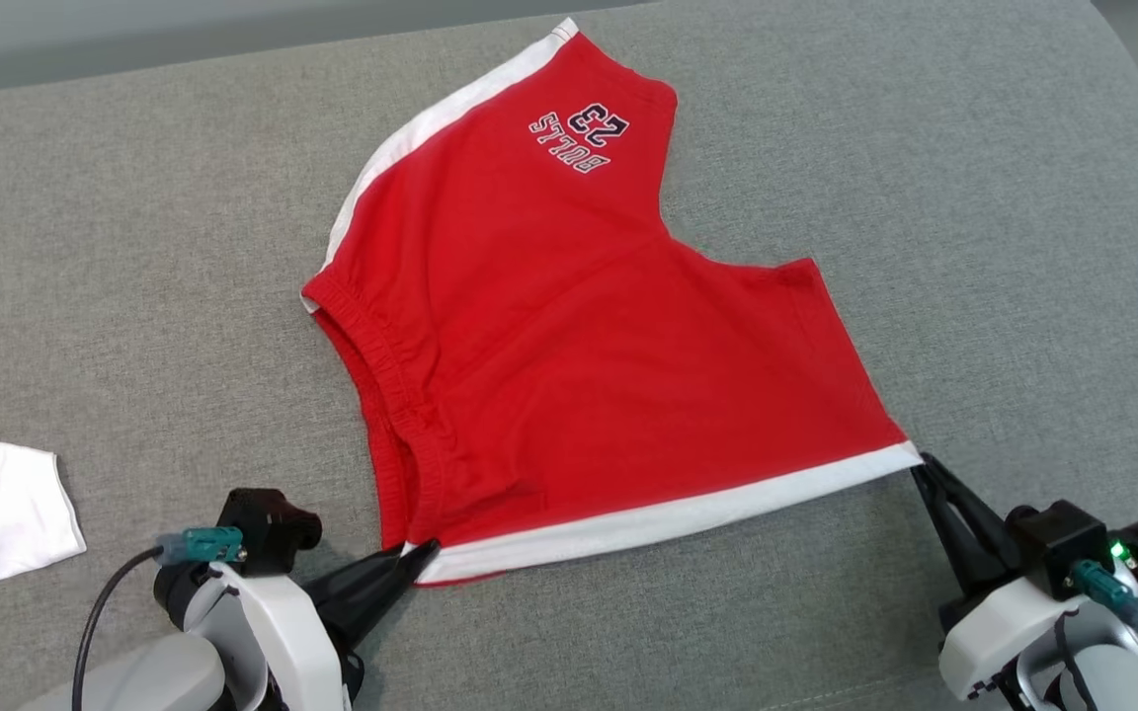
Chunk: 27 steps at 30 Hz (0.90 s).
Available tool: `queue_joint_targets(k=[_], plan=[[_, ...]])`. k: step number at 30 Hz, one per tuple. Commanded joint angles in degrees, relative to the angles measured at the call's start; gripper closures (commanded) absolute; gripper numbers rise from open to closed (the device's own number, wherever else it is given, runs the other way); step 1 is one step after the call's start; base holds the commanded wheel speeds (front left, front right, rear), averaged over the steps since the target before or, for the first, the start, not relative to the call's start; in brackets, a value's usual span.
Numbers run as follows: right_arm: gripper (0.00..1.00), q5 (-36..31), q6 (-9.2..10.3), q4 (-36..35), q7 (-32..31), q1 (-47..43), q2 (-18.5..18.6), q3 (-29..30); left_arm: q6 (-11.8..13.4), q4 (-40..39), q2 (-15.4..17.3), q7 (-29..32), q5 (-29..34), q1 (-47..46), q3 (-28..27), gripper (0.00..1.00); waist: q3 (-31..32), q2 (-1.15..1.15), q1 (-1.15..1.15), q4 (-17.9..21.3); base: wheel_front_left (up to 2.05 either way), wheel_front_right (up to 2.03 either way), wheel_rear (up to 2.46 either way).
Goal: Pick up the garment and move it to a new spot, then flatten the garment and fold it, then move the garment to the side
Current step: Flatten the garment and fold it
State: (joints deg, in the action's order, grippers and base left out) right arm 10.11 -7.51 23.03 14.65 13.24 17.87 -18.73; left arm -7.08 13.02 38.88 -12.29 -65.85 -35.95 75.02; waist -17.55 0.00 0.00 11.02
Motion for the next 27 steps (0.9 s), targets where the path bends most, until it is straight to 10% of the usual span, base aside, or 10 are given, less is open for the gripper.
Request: queue_joint_targets(k=[1,15,19,20,21,22,27], plan=[[1.0,0.0,0.02,-1.2,0.3,-1.9,0.7,-0.2,-0.4,-0.4,2.2,0.7,-0.6,0.7,-1.7,1.0,0.2,0.0,0.0,0.2,0.0,0.0,0.0],[1.0,3.2,0.02,0.4,0.3,-5.2,0.8,-4.0,-0.4,0.3,1.9,8.5,0.8,3.9,-1.7,0.97,1.7,0.0,0.0,-0.4,0.0,0.0,0.0],[0.98,3.7,0.02,2.5,0.3,-4.7,1.1,-4.4,-0.4,1.3,1.2,7.3,1.8,3.9,-1.7,0.63,2.4,0.0,0.0,-0.9,0.0,0.0,0.0],[0.71,3.8,0.02,2.8,0.3,-4.6,1.1,-4.2,-0.4,1.7,1.1,6.8,1.8,3.9,-1.7,0.51,2.6,0.0,0.0,-1.0,0.0,0.0,0.0],[0.33,4.0,0.02,2.8,0.3,-4.6,1.0,-4.0,-0.4,1.9,1.0,6.4,1.7,4.1,-1.7,0.01,2.7,0.0,0.0,-1.1,0.0,0.0,0.0],[0.0,4.3,0.02,2.8,0.3,-4.6,0.9,-3.7,-0.4,2.2,0.9,6.0,1.5,4.1,-1.7,0.0,2.9,0.0,0.0,-1.3,0.0,0.0,0.0],[0.0,5.2,0.02,1.9,0.3,-5.1,1.9,-2.7,-0.4,3.1,0.8,5.1,1.3,4.3,-1.7,0.0,3.9,0.0,0.0,-2.0,0.0,0.0,0.0]])
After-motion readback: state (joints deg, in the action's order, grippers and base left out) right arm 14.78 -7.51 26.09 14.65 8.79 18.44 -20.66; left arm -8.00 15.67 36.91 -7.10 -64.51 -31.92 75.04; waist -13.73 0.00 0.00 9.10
